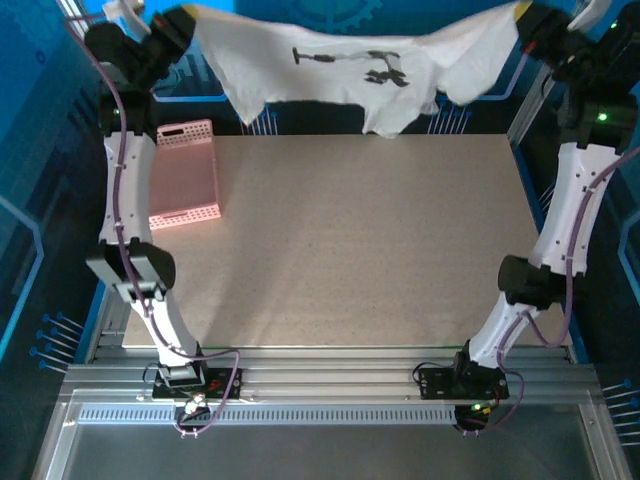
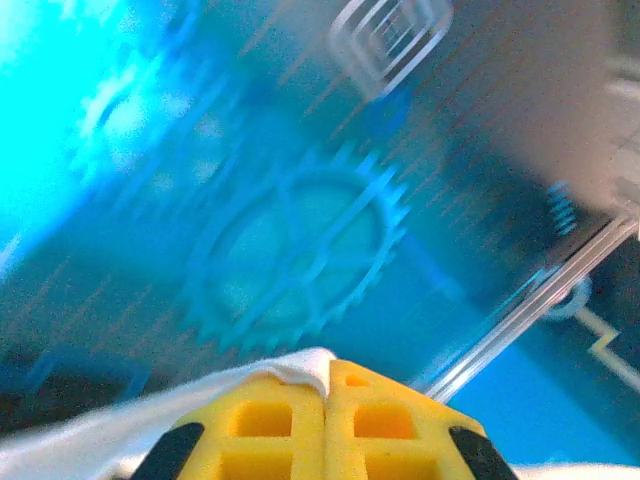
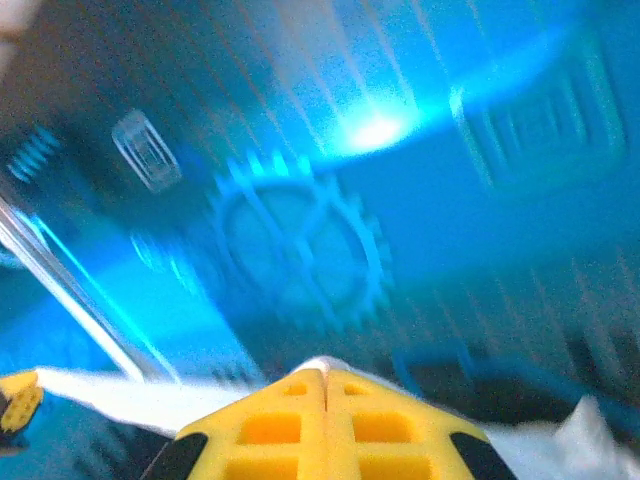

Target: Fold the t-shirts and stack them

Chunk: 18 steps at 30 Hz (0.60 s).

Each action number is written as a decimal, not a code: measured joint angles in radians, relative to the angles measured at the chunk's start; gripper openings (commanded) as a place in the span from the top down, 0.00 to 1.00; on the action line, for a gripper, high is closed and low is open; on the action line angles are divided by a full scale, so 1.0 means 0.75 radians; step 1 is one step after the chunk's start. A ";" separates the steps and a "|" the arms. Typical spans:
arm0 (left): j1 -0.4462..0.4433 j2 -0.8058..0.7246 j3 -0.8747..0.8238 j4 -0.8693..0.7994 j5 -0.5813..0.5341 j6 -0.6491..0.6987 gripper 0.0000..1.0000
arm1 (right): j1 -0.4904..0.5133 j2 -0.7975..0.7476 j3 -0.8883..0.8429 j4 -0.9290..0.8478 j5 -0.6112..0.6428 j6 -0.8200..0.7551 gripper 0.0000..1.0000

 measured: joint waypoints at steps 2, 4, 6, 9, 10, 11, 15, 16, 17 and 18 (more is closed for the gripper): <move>0.001 -0.155 -0.415 0.046 0.019 0.041 1.00 | 0.040 -0.205 -0.457 -0.016 0.000 -0.083 1.00; 0.001 -0.266 -0.788 0.075 0.025 0.070 1.00 | 0.071 -0.396 -0.931 0.007 0.000 -0.113 1.00; 0.004 -0.333 -1.104 0.074 0.032 0.081 1.00 | 0.077 -0.543 -1.348 -0.017 0.017 -0.124 1.00; 0.013 -0.415 -1.525 -0.004 0.013 0.079 1.00 | 0.061 -0.735 -1.831 -0.114 0.089 -0.111 0.98; 0.015 -0.450 -1.627 -0.049 -0.005 0.078 1.00 | 0.053 -0.815 -1.955 -0.162 0.119 -0.098 0.93; 0.016 -0.497 -1.720 -0.117 -0.039 0.078 0.93 | 0.043 -0.910 -2.055 -0.221 0.151 -0.079 0.89; 0.018 -0.705 -1.873 -0.396 -0.197 0.067 0.54 | -0.011 -1.283 -2.247 -0.422 0.269 0.002 0.40; 0.020 -0.755 -1.877 -0.468 -0.245 0.070 0.48 | -0.024 -1.347 -2.259 -0.466 0.295 0.015 0.39; 0.022 -0.793 -1.876 -0.525 -0.289 0.074 0.46 | -0.033 -1.394 -2.260 -0.508 0.317 0.025 0.38; 0.024 -0.822 -1.874 -0.578 -0.332 0.069 0.40 | -0.039 -1.420 -2.260 -0.533 0.334 0.027 0.35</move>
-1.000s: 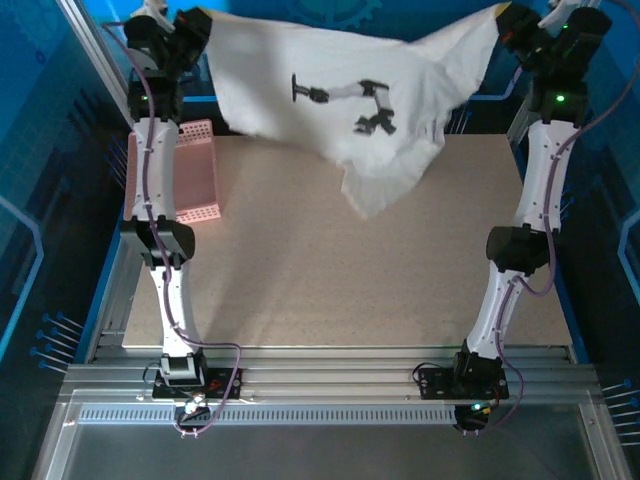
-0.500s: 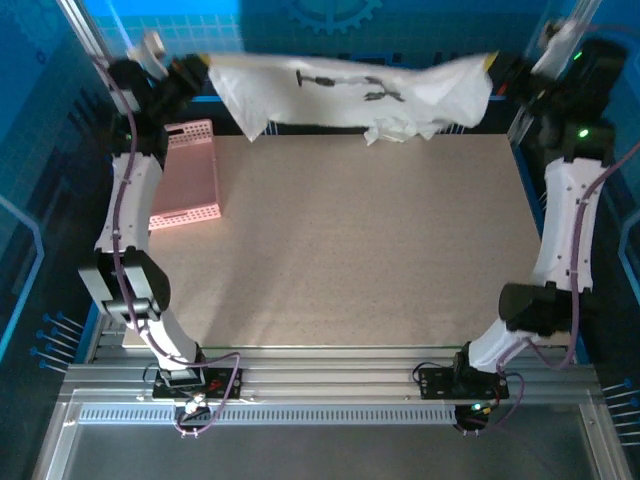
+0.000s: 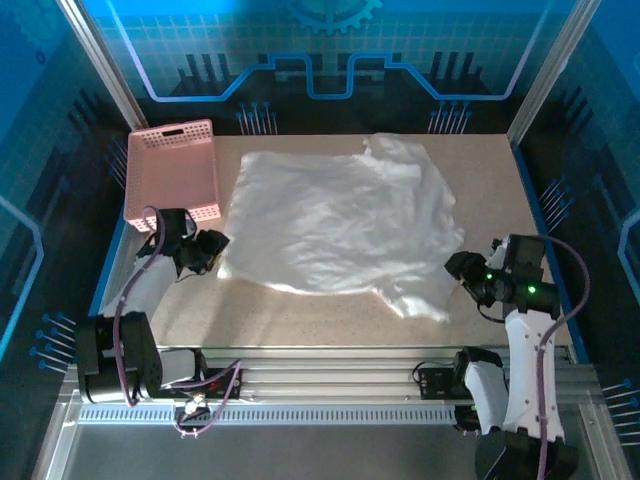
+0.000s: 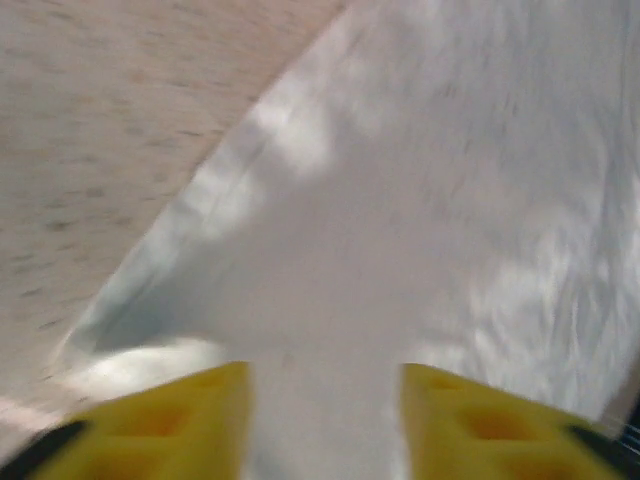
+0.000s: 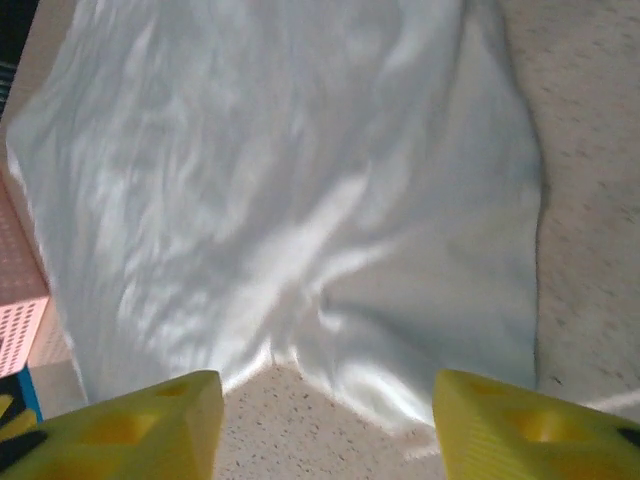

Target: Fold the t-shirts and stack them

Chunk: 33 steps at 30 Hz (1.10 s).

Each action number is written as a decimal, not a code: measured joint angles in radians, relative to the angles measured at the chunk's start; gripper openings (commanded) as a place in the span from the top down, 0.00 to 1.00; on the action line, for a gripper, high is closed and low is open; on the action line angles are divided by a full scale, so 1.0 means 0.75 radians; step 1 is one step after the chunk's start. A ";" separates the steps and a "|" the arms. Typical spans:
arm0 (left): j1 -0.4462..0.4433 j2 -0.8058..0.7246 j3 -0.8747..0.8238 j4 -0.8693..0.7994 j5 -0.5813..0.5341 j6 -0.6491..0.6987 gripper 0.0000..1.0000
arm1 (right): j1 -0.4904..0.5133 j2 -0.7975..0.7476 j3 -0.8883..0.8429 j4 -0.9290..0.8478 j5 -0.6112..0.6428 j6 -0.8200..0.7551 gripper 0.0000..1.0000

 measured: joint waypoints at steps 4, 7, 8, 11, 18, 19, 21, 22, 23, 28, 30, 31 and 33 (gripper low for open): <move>0.001 -0.024 0.047 -0.208 -0.136 -0.017 0.14 | -0.011 -0.009 0.011 -0.126 0.074 0.021 0.32; 0.001 -0.010 0.129 -0.325 -0.199 -0.029 0.04 | -0.013 0.043 0.037 -0.149 0.100 0.020 0.30; 0.001 -0.001 0.168 -0.353 -0.220 -0.034 0.04 | -0.013 0.071 0.052 -0.147 0.103 0.020 0.30; -0.003 0.034 0.289 -0.380 -0.243 -0.042 0.04 | -0.013 0.177 0.093 -0.112 0.102 0.018 0.30; -0.091 0.334 0.528 -0.171 -0.079 -0.036 0.21 | 0.049 0.625 0.270 0.089 0.097 -0.009 0.31; -0.127 0.432 0.586 -0.143 -0.047 -0.026 0.26 | 0.077 0.701 0.315 0.122 0.098 -0.012 0.32; -0.212 0.624 0.692 -0.081 -0.003 -0.003 0.31 | 0.132 0.840 0.403 0.187 0.098 -0.016 0.34; -0.255 0.714 0.732 -0.047 0.015 0.001 0.36 | 0.161 0.913 0.451 0.222 0.098 -0.016 0.35; -0.290 0.792 0.764 -0.027 0.026 0.002 0.39 | 0.187 0.977 0.490 0.254 0.098 -0.016 0.36; -0.336 1.041 0.866 -0.022 0.025 0.016 0.39 | 0.272 1.261 0.624 0.359 0.108 0.000 0.48; -0.320 1.087 0.916 -0.037 0.027 0.020 0.40 | 0.276 1.355 0.640 0.395 0.111 0.013 0.50; -0.315 1.104 0.952 -0.040 0.014 0.021 0.40 | 0.276 1.403 0.650 0.405 0.114 0.025 0.52; -0.309 1.147 1.017 -0.036 -0.011 0.024 0.40 | 0.276 1.498 0.676 0.422 0.129 0.047 0.54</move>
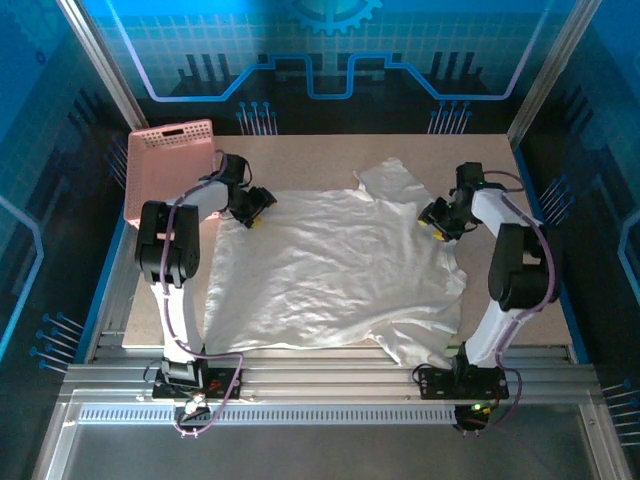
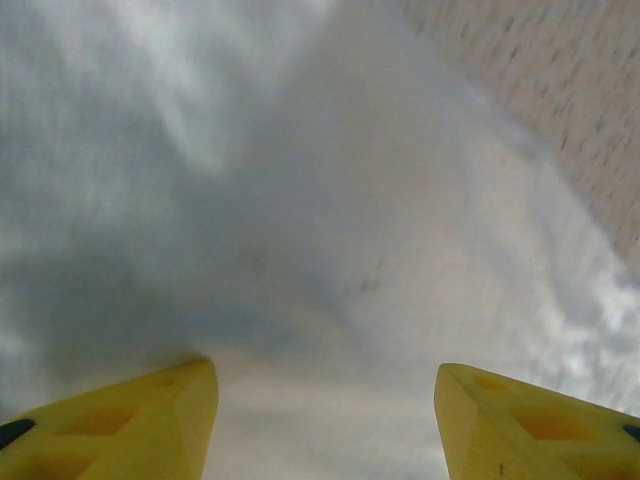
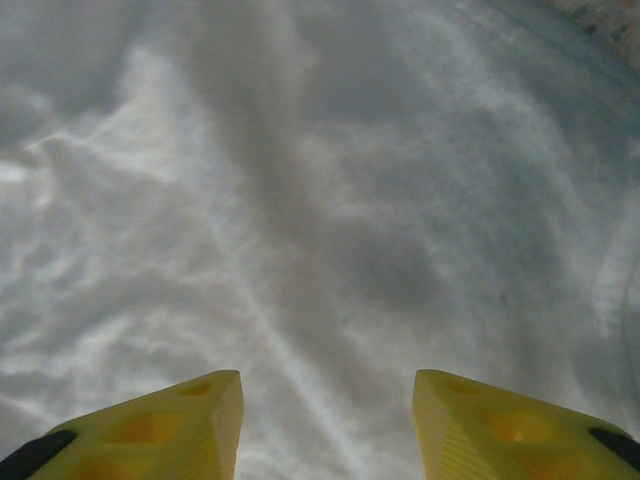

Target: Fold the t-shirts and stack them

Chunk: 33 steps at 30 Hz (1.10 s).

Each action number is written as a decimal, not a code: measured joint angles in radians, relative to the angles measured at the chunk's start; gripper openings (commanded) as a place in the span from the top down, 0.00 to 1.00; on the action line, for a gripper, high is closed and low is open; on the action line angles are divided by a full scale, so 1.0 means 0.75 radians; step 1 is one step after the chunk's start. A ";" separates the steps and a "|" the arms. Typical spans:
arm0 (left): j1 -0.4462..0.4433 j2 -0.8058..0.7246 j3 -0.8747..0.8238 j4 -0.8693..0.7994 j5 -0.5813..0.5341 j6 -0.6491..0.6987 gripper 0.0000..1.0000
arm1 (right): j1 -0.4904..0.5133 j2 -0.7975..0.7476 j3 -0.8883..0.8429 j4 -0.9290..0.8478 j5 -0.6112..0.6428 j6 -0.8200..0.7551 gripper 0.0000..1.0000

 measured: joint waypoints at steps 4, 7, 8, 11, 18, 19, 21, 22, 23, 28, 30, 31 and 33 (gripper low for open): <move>0.005 0.072 0.098 -0.008 -0.028 -0.001 0.40 | 0.000 0.178 0.108 0.005 0.031 0.036 0.57; 0.005 0.136 0.192 -0.021 -0.045 -0.001 0.41 | 0.000 0.267 0.231 -0.024 0.044 0.058 0.57; 0.005 0.159 0.231 -0.027 -0.049 -0.001 0.41 | 0.000 0.296 0.278 -0.026 0.055 0.064 0.57; 0.006 0.252 0.381 -0.048 -0.070 0.000 0.41 | -0.001 0.405 0.440 -0.048 0.078 0.079 0.57; 0.020 0.464 0.765 -0.105 -0.095 0.001 0.22 | -0.001 0.734 1.005 -0.142 0.078 0.094 0.46; 0.023 0.477 0.799 -0.113 -0.096 0.002 0.18 | -0.002 0.755 1.051 -0.147 0.076 0.092 0.42; 0.033 0.483 0.852 -0.136 -0.089 0.003 0.10 | -0.007 0.762 1.106 -0.164 0.056 0.080 0.35; 0.039 0.482 0.889 -0.144 -0.078 -0.001 0.07 | -0.013 0.760 1.143 -0.182 0.037 0.063 0.33; 0.044 0.479 0.921 -0.143 -0.066 0.001 0.06 | -0.017 0.754 1.180 -0.190 0.018 0.046 0.31; 0.066 0.318 0.957 -0.148 0.032 0.009 0.04 | -0.055 0.535 1.234 -0.307 -0.066 -0.091 0.24; 0.069 0.172 0.890 -0.151 0.064 0.033 0.04 | -0.073 0.359 1.173 -0.350 -0.081 -0.146 0.24; 0.069 0.067 0.830 -0.163 0.074 0.051 0.03 | -0.083 0.239 1.109 -0.364 -0.093 -0.170 0.22; 0.071 -0.152 0.687 -0.181 0.083 0.089 0.03 | -0.103 -0.036 0.927 -0.385 -0.103 -0.203 0.19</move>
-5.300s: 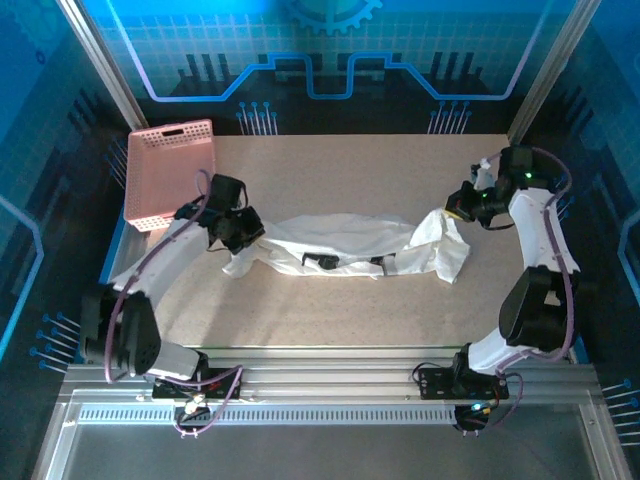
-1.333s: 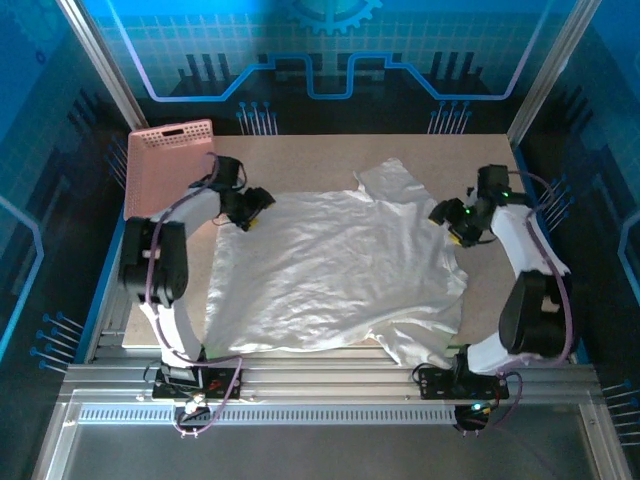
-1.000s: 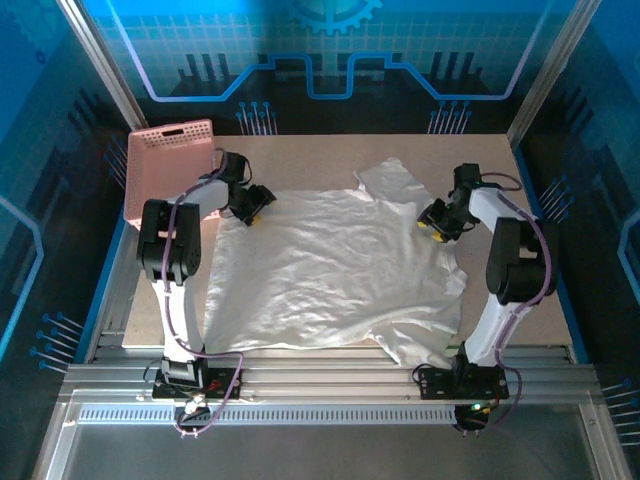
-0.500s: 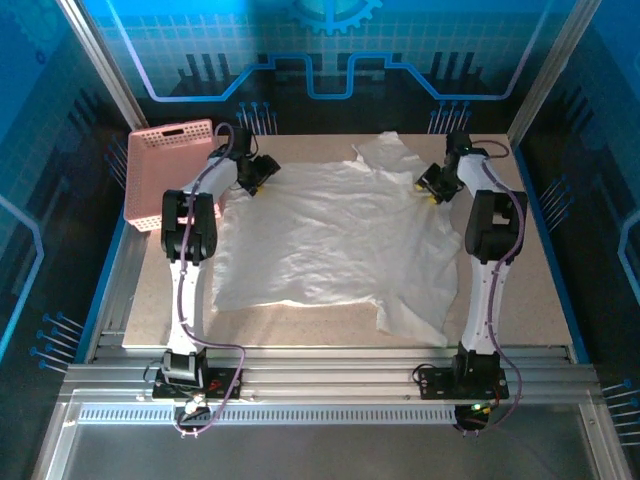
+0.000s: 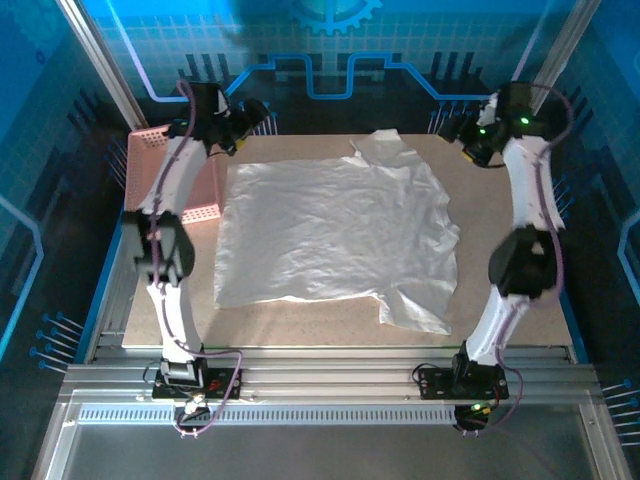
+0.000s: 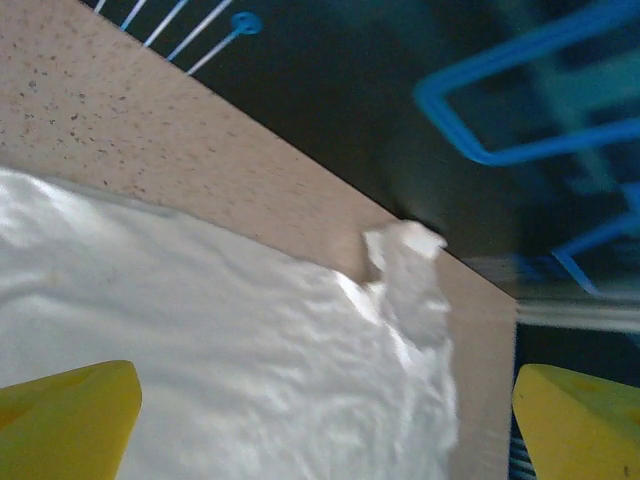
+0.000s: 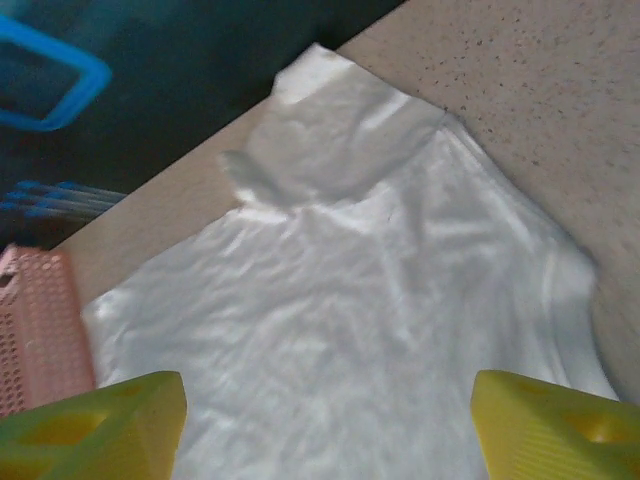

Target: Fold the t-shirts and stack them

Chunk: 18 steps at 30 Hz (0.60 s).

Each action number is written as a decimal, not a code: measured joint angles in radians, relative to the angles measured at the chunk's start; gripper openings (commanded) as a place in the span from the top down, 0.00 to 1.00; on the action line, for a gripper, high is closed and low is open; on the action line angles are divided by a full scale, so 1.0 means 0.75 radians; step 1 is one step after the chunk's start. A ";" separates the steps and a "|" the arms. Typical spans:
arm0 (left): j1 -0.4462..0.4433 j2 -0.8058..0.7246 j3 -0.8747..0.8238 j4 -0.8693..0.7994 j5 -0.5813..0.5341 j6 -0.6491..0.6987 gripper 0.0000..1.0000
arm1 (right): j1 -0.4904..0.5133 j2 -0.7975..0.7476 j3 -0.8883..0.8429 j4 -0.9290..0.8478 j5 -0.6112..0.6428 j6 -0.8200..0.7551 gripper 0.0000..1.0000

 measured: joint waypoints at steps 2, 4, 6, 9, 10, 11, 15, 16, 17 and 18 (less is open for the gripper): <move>0.010 -0.227 -0.180 -0.017 0.016 0.026 0.04 | -0.012 -0.265 -0.194 -0.028 -0.003 -0.026 0.18; 0.041 -0.460 -0.380 -0.058 0.027 0.060 0.04 | -0.015 -0.500 -0.379 -0.075 -0.006 -0.047 0.18; 0.082 -0.607 -0.518 -0.142 0.023 0.095 0.04 | -0.010 -0.664 -0.547 -0.134 -0.016 -0.057 0.18; 0.132 -0.728 -0.717 -0.278 0.015 0.131 0.06 | 0.020 -0.848 -0.834 -0.216 -0.036 -0.028 0.18; 0.135 -0.751 -0.789 -0.320 0.013 0.132 0.08 | 0.039 -0.895 -0.941 -0.240 -0.036 -0.003 0.19; 0.135 -0.769 -0.859 -0.356 0.013 0.131 0.09 | 0.055 -0.932 -1.033 -0.263 -0.037 0.020 0.21; 0.131 -0.819 -1.181 -0.457 0.018 0.119 0.14 | 0.111 -1.086 -1.350 -0.386 -0.031 0.127 0.28; 0.131 -0.820 -1.249 -0.471 0.016 0.116 0.15 | 0.129 -1.117 -1.406 -0.416 -0.021 0.152 0.29; 0.131 -0.820 -1.298 -0.471 0.013 0.116 0.16 | 0.145 -1.138 -1.453 -0.433 -0.010 0.173 0.30; 0.131 -0.820 -1.345 -0.470 0.012 0.116 0.17 | 0.161 -1.154 -1.501 -0.447 0.008 0.193 0.31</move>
